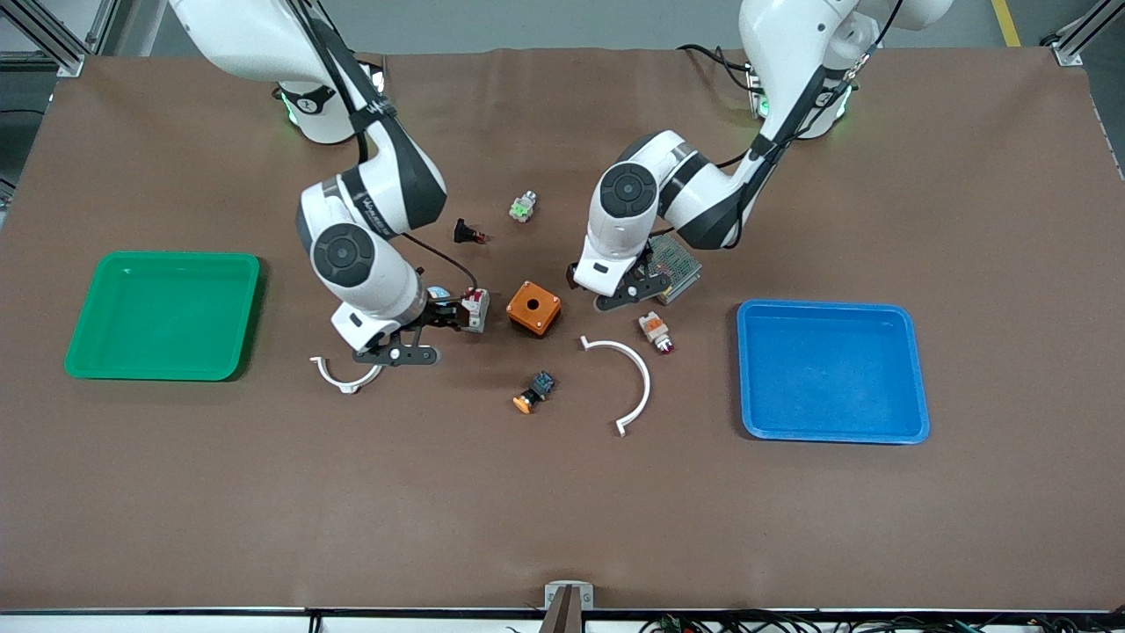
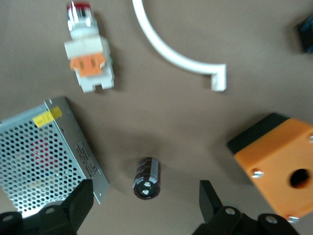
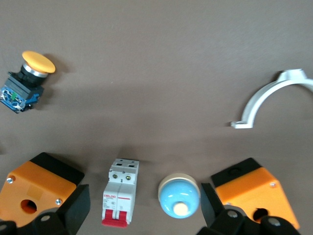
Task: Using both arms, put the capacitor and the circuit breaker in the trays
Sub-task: 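Grasp the breaker with the right gripper while the left gripper grasps the capacitor, then carry the breaker toward the green tray while the left gripper lowers the capacitor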
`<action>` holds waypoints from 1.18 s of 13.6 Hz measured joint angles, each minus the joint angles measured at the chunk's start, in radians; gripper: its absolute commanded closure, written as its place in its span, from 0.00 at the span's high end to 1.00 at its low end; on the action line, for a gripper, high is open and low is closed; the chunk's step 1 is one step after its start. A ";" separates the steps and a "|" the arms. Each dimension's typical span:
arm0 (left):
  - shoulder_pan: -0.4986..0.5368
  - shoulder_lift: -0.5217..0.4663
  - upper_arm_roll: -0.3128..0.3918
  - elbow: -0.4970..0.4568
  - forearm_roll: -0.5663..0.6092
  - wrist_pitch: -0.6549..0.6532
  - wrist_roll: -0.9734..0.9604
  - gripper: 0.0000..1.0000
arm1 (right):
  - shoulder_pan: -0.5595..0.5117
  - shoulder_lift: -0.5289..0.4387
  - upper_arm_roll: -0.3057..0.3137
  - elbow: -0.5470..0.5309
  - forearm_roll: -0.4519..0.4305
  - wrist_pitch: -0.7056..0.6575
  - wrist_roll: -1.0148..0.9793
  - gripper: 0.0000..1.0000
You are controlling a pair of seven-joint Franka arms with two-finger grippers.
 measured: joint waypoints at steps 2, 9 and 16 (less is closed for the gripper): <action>-0.019 0.012 0.000 -0.031 0.012 0.016 -0.034 0.76 | 0.025 0.005 0.000 -0.035 0.000 0.041 0.024 1.00; -0.036 0.089 0.000 -0.041 0.018 0.123 -0.073 0.21 | 0.119 0.005 0.000 -0.131 0.001 0.120 0.129 1.00; 0.033 0.011 0.029 -0.006 0.032 0.052 -0.075 0.00 | 0.122 0.005 -0.009 -0.170 0.001 0.182 0.132 0.80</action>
